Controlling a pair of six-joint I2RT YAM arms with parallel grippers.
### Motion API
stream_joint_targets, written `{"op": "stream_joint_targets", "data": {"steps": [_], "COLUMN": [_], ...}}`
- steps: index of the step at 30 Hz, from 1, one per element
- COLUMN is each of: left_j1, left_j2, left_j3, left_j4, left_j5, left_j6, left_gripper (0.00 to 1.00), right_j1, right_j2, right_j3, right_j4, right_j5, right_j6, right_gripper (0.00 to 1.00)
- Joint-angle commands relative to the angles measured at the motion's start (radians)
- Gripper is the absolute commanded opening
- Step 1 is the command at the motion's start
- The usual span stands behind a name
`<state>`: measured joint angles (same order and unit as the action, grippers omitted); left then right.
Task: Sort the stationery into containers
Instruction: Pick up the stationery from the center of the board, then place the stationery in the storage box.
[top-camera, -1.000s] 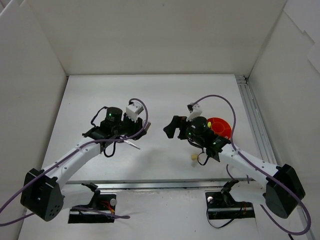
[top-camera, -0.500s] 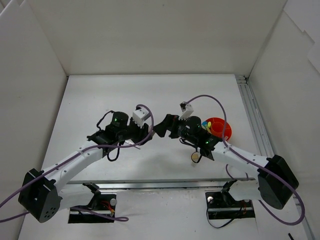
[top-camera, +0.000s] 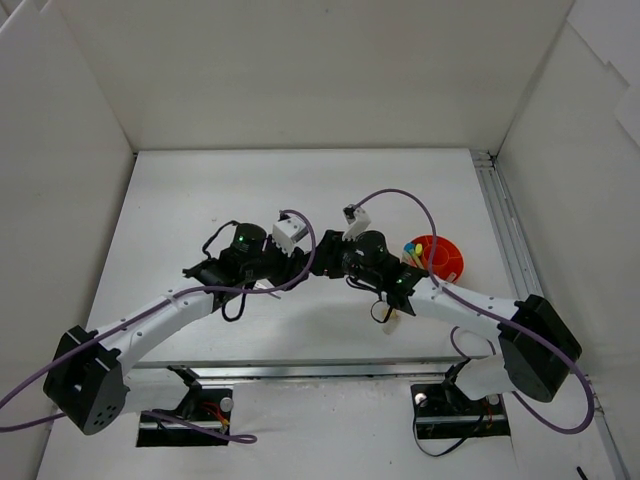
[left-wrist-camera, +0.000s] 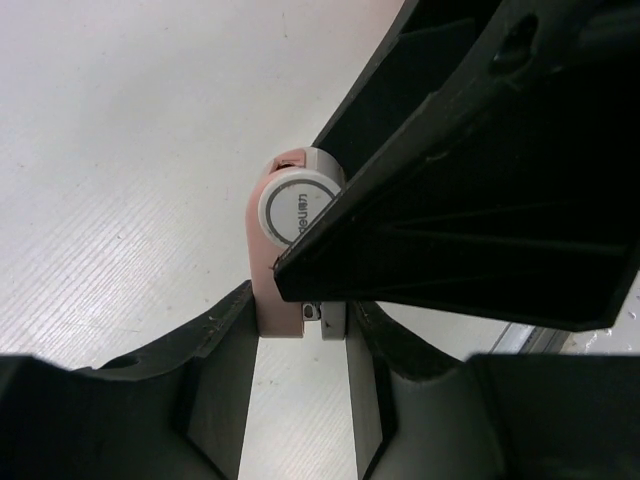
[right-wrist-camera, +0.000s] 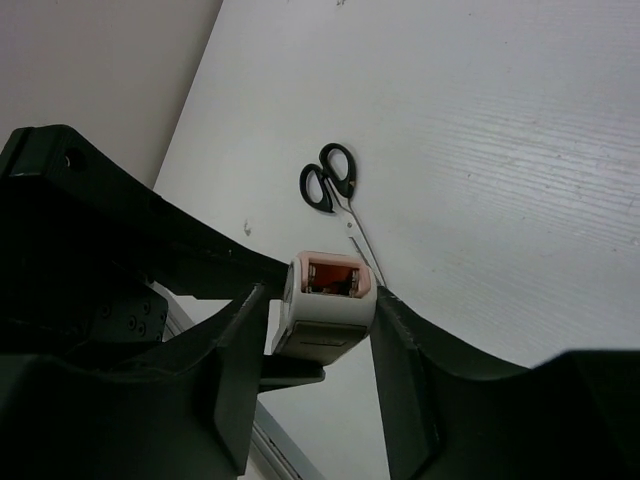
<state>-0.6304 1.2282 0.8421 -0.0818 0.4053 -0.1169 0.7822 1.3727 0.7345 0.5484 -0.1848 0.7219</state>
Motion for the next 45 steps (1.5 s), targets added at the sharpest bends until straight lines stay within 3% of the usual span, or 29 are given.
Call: {"op": "stream_joint_targets", "data": {"steps": [1, 5, 6, 9, 10, 14, 19, 27, 30, 37, 45], "left_j1": [-0.017, -0.026, -0.026, -0.026, -0.026, -0.026, -0.026, -0.017, 0.026, 0.066, 0.095], "left_j2": [-0.001, 0.008, 0.008, 0.007, 0.001, -0.029, -0.123, -0.285, -0.266, -0.159, -0.136], "left_j3": [0.077, 0.089, 0.091, 0.097, 0.1, 0.092, 0.068, -0.051, -0.052, -0.035, -0.043], "left_j4": [0.105, 0.108, 0.109, 0.109, 0.108, 0.1, 0.059, 0.008, -0.024, -0.036, -0.033], "left_j5": [0.003, 0.006, 0.007, 0.003, 0.01, 0.026, -0.002, -0.296, -0.292, -0.229, -0.223], "left_j6": [0.005, 0.005, 0.003, 0.0, 0.003, 0.008, 0.01, -0.099, -0.15, -0.194, -0.193], "left_gripper": [0.32, 0.33, 0.33, 0.58, 0.76, 0.99, 1.0, 0.99, 1.0, 1.0, 1.0], "right_j1": [0.009, 0.011, 0.011, 0.011, 0.011, 0.002, -0.066, -0.158, -0.231, -0.458, -0.523], "right_j2": [-0.004, -0.007, -0.007, -0.02, -0.03, -0.083, -0.196, -0.496, -0.572, -0.641, -0.502], "right_j3": [0.049, 0.042, 0.04, 0.031, 0.028, 0.009, 0.029, 0.129, 0.14, 0.144, 0.135], "right_j4": [0.108, 0.125, 0.131, 0.136, 0.136, 0.128, -0.033, -0.613, -0.781, -1.019, -1.033], "right_j5": [0.002, 0.005, 0.005, 0.016, 0.024, 0.085, 0.155, 0.612, 0.714, 0.734, 0.717], "right_j6": [0.014, 0.016, 0.016, 0.001, -0.007, -0.036, -0.097, -0.208, -0.196, -0.173, -0.156], "right_gripper": [0.39, 0.18, 0.04, 0.0, 0.0, 0.0, 0.0, 0.0, 0.0, 0.0, 0.0]}}
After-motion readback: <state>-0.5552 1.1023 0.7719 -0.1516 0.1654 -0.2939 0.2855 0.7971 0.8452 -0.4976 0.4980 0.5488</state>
